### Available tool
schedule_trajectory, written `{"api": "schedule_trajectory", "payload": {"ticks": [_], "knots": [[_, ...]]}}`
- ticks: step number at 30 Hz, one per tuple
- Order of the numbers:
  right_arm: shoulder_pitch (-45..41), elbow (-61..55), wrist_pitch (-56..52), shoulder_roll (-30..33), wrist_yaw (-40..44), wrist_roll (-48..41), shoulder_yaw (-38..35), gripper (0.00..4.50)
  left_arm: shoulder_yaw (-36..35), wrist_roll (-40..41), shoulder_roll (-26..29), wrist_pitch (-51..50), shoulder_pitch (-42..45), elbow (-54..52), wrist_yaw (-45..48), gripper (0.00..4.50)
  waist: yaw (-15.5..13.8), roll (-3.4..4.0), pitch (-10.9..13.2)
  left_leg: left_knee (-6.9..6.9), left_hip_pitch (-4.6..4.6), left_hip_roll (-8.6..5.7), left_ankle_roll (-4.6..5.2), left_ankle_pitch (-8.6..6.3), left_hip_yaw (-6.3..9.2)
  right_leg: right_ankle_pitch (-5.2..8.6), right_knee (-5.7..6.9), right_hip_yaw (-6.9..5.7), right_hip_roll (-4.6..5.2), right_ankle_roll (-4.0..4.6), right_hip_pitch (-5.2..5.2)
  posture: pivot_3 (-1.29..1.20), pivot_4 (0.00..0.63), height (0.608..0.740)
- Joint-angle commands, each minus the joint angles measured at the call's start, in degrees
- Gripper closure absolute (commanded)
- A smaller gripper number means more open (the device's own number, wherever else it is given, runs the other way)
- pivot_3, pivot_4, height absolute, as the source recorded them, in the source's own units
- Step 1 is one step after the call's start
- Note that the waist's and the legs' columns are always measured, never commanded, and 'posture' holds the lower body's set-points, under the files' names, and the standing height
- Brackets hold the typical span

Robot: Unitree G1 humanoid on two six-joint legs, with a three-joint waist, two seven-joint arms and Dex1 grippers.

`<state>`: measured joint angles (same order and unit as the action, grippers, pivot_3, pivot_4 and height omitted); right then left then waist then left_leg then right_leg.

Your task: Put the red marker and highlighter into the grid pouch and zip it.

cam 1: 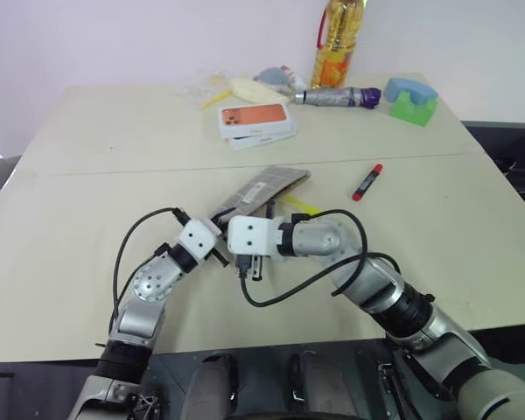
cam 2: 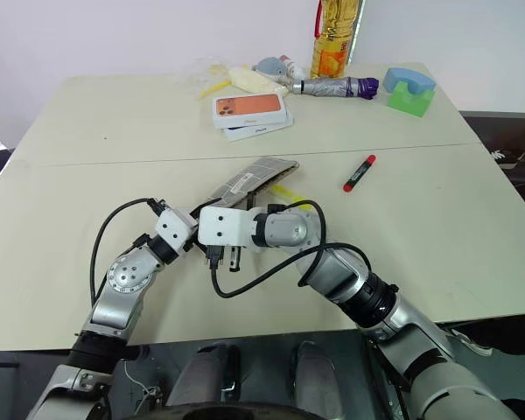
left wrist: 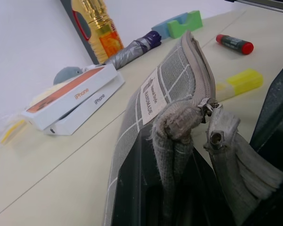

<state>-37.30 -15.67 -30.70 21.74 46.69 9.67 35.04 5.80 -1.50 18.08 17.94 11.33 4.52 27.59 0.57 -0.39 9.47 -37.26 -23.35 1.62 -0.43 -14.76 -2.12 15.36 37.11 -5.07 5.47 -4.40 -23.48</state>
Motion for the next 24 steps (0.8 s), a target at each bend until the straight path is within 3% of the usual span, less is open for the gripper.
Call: {"api": "schedule_trajectory", "payload": {"ticks": [1, 3, 6, 13, 18, 24], "knots": [[2.0, -5.9, -2.5, 1.2, -0.7, -3.8, -9.0, 2.69, -0.6, 1.1, 1.2, -0.4, 0.3, -2.0, 1.1, 4.50, -0.1, 0.00, 0.0, 0.00, 0.00, 0.00, 0.00, 0.00, -0.01, 0.00, 0.00, 0.00, 0.00, 0.00, 0.01, 0.00, 0.150, 0.740], [5.4, -9.1, -7.2, 2.3, -0.6, -7.5, -15.3, 1.63, -1.3, 3.2, 2.6, -1.8, 0.1, -2.1, 3.1, 4.50, -0.3, -0.01, 0.0, -0.01, -0.01, -0.01, 0.00, 0.00, 0.01, 0.00, -0.01, -0.03, 0.02, 0.00, 0.03, 0.00, 0.150, 0.740], [9.4, -11.0, -11.6, 4.2, -1.7, -9.9, -21.3, 1.63, -2.3, 5.6, 4.6, -3.2, 0.3, -1.9, 5.4, 4.50, -0.3, -0.02, 0.0, -0.02, -0.01, -0.02, 0.00, 0.00, 0.02, 0.00, -0.04, -0.03, 0.05, 0.00, 0.05, 0.00, 0.150, 0.740], [9.6, -1.1, -22.0, -0.3, -10.9, -15.1, -35.6, 1.63, -3.9, 6.7, 8.9, -2.2, 2.2, 1.7, 9.0, 4.50, 0.1, 0.00, 0.0, 0.01, 0.03, 0.02, 0.00, 0.00, 0.02, 0.00, 0.00, -0.01, -0.03, 0.02, 0.03, 0.00, 0.150, 0.740], [8.5, 5.8, -17.7, -0.3, -13.6, -14.4, -34.8, 0.11, -4.1, 4.9, 8.7, -1.6, 3.1, 2.7, 6.7, 4.50, 0.0, 0.00, 0.0, 0.02, 0.01, -0.01, 0.00, 0.00, -0.02, 0.00, -0.02, 0.01, -0.01, 0.02, 0.02, 0.00, 0.150, 0.740], [7.5, 12.4, -14.4, -1.3, -14.6, -15.1, -32.5, 0.11, -3.9, 3.7, 7.4, -2.7, 3.3, 1.4, 3.6, 4.50, 0.0, 0.00, 0.0, 0.02, 0.01, -0.01, 0.00, 0.00, -0.03, 0.00, -0.01, 0.02, -0.01, 0.01, 0.02, 0.00, 0.150, 0.740]]}}
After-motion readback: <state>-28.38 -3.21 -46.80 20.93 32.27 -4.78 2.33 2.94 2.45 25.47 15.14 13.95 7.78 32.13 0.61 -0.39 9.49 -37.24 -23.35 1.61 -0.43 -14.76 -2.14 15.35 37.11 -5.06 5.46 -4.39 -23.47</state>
